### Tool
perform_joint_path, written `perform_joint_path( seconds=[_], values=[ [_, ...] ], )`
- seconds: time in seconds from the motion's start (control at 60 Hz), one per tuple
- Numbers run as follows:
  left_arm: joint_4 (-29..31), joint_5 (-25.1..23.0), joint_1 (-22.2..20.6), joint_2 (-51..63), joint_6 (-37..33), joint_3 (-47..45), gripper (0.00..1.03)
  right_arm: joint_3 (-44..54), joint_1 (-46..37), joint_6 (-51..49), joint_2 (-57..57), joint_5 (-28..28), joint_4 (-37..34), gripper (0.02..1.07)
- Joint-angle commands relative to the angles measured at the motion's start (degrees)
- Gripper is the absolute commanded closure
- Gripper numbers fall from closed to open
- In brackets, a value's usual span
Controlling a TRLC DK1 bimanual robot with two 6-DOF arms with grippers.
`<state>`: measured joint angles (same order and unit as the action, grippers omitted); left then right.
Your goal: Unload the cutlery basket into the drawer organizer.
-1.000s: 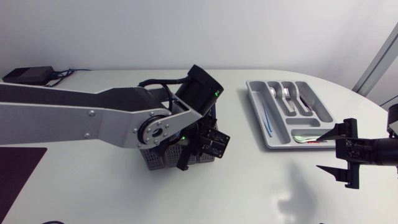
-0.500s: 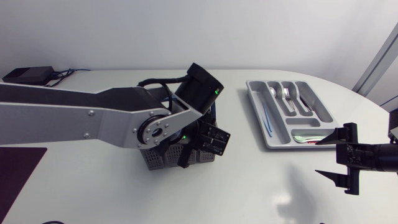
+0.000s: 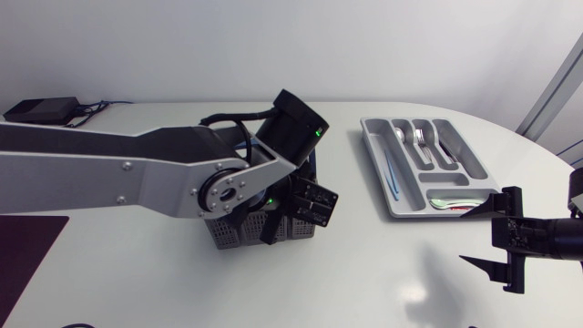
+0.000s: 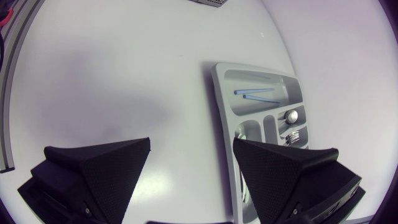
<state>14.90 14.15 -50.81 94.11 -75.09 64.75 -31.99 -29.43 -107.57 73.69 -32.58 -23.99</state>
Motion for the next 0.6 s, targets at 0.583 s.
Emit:
perform_joint_path(
  seconds=[0.583],
  values=[
    [-1.2,4.4,-1.9,-10.6,-1.3,-1.4,1.0,3.2,-0.4,5.5,-10.0,-5.0,-1.3,0.11]
  ],
)
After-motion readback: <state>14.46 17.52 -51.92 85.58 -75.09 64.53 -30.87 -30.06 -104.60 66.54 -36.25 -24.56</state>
